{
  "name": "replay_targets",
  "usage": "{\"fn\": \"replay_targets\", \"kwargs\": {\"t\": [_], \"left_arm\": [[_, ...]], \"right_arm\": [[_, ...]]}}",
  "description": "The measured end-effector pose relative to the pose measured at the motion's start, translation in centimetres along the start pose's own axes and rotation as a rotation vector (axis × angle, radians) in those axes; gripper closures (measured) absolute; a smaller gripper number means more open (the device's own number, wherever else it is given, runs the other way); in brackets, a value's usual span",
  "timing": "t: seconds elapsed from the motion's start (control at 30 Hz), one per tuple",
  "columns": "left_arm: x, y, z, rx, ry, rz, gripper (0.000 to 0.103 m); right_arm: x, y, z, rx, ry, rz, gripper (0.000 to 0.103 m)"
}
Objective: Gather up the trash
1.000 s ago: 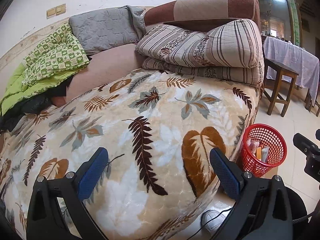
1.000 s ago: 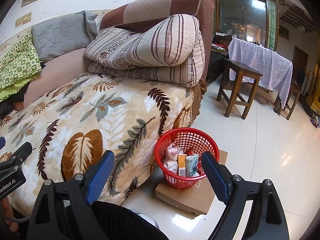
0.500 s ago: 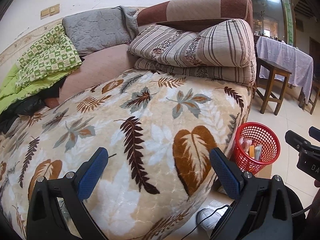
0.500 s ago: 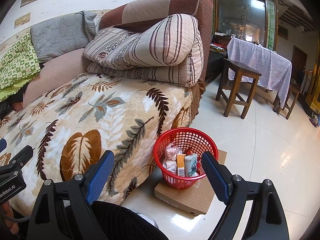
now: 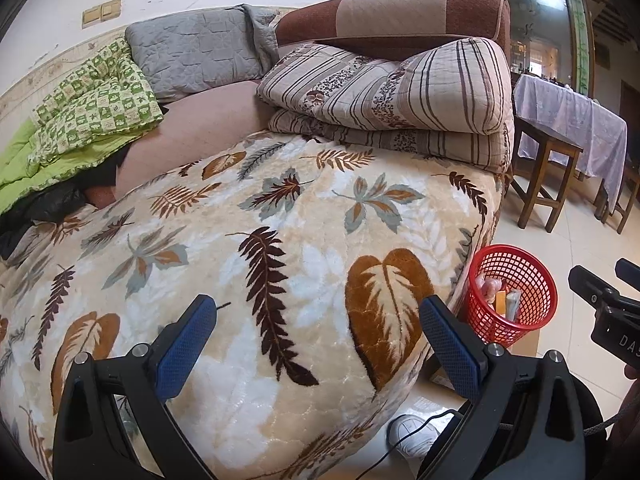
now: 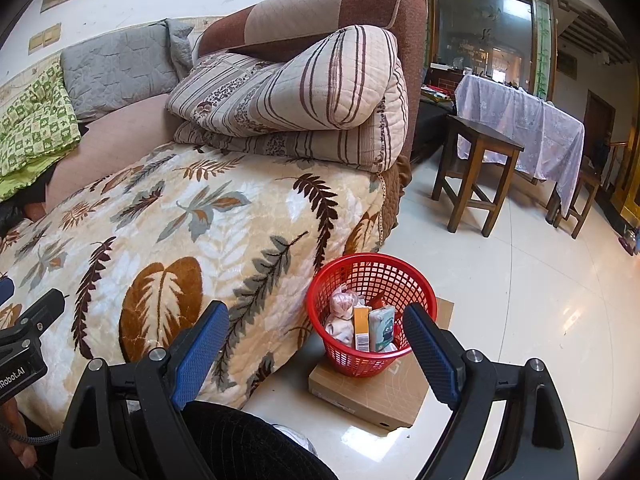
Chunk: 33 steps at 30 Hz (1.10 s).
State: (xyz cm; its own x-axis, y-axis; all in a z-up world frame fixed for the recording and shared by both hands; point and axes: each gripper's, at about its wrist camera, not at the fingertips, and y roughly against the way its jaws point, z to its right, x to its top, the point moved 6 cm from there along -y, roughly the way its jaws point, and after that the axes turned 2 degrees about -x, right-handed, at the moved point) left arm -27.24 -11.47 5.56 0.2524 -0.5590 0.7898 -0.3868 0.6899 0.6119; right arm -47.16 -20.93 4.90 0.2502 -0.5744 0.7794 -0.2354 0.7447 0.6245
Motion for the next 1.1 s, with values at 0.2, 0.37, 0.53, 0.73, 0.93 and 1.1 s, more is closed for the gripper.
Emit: {"fn": "replay_targets", "kwargs": {"t": [0.2,0.37,0.53,0.73,0.93,1.1], "left_arm": [[0.3,-0.5,-1.3,-0.026,0.055,-0.029,0.002],[1.6,-1.7,-8.2,0.117,0.214,-0.066,0.002],[0.1,-4.3,-19.3,0.531,0.343,-0.265,0.002],[-4.4,-7.3,-29.0,0.541,0.561,-0.447,0.002],[-6.5,-10.0,-32.1,0.412,0.584,-0.425,0.002],[-5.6,-11.2,-33.1,0.389,0.525,-0.357,0.002]], "right_arm": [[-0.1,-0.1,-0.1,0.004,0.001,-0.007,0.012],[2.9,-1.9,-1.3,0.069,0.043,-0.006,0.012],[8.0,-4.7,-8.5,0.163,0.24,-0.041,0.01],[7.0,-10.0,-24.4,0.37,0.495,-0.221,0.008],[4.2,-14.2,-36.0,0.426,0.533,-0.281,0.008],[2.9,-17.3,-40.9,0.437,0.519,-0.321,0.0]]}}
